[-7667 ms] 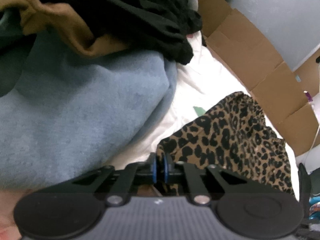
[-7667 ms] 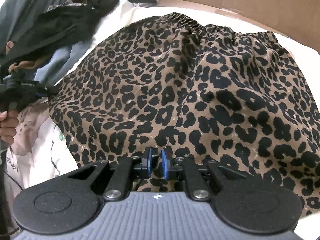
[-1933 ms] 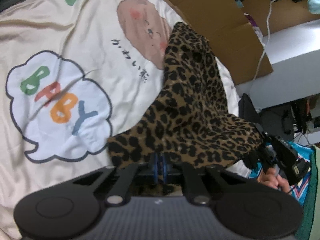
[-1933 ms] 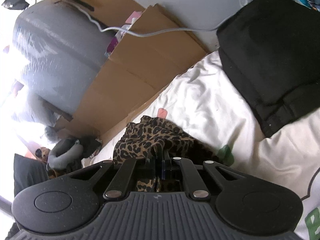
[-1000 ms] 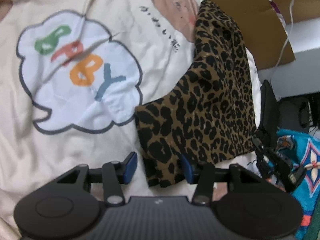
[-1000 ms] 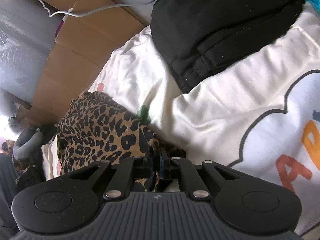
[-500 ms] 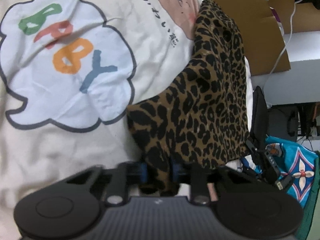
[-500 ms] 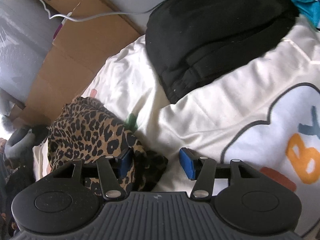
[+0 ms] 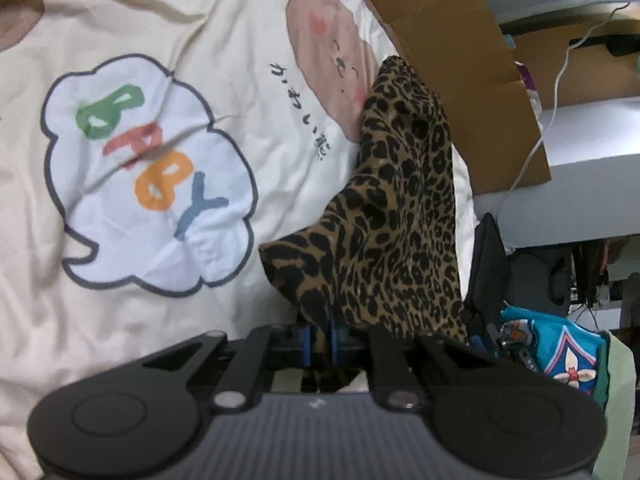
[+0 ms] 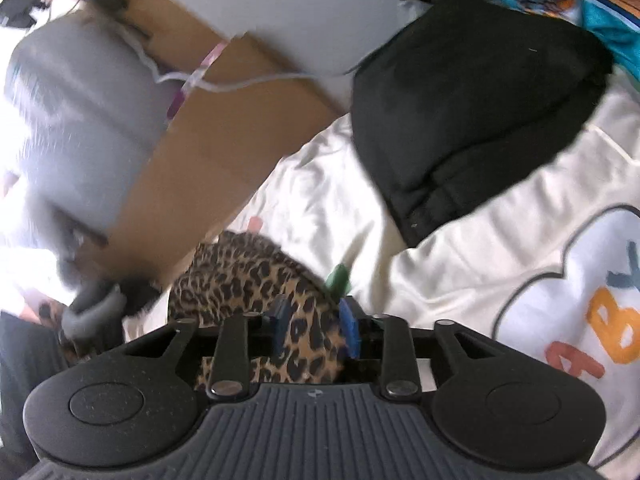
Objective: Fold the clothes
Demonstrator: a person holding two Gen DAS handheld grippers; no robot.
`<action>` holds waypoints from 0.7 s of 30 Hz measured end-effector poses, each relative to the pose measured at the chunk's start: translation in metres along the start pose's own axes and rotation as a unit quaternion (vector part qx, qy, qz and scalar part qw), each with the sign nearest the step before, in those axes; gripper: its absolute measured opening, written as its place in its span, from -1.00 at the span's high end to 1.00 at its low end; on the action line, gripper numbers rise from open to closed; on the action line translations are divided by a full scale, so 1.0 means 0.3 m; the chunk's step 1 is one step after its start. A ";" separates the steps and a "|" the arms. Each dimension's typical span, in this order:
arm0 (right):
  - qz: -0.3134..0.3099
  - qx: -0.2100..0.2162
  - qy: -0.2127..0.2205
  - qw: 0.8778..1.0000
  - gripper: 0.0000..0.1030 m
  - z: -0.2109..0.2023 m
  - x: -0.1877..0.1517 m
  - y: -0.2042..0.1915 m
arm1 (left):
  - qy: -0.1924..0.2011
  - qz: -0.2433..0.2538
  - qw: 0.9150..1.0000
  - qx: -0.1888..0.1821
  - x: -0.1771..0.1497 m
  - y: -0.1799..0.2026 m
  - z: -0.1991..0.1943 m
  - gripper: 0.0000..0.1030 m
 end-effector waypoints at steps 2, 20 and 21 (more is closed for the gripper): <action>0.000 -0.015 -0.019 1.000 0.23 0.020 -0.026 0.025 | 0.001 -0.001 1.000 0.000 0.005 0.002 -0.005 0.82; -0.073 -0.019 -0.092 0.993 0.78 0.131 -0.110 -0.022 | -0.007 0.037 0.999 0.000 -0.036 0.069 -0.032 0.82; -0.069 -0.014 -0.093 0.993 0.79 0.120 -0.104 -0.029 | -0.007 0.039 0.999 -0.003 -0.040 0.076 -0.042 0.82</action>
Point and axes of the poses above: each gripper's, at about its wrist camera, not at the fingertips, and z roughly the way its jaws point, y to its right, x to its top, the point moved 8 cm from there along z, roughly the way its jaws point, and after that the axes turned 13 degrees about -z, right-handed, at the moved point
